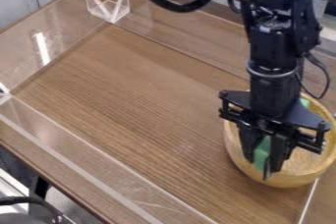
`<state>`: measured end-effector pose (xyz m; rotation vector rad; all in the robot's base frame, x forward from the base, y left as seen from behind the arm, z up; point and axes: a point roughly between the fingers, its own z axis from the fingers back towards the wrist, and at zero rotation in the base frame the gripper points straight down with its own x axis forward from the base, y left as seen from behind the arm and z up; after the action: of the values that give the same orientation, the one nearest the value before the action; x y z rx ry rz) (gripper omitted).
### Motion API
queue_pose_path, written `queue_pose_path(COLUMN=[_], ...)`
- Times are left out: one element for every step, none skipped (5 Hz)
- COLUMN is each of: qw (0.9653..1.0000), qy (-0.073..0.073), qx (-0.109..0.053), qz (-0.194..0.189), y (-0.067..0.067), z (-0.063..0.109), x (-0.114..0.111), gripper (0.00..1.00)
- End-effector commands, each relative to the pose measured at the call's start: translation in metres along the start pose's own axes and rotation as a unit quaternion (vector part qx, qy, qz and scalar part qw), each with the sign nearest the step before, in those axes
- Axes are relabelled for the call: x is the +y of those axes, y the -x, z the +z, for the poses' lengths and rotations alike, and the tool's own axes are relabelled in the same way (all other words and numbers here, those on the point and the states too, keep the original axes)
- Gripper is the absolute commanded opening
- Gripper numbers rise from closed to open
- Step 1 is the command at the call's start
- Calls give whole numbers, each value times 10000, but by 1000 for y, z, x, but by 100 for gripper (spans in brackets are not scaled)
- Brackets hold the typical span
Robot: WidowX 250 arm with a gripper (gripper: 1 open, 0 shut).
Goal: Put the green block in the brown bowl
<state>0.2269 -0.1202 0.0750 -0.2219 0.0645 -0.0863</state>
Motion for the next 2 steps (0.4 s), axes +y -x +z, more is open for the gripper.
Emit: queue_pose_path(qw=[9997,9997], qy=[97,119], qx=[-245,-232], qz=[-18,-9], y=[-11,-12], z=[13,12], x=[-2,-1], gripper=[0,0])
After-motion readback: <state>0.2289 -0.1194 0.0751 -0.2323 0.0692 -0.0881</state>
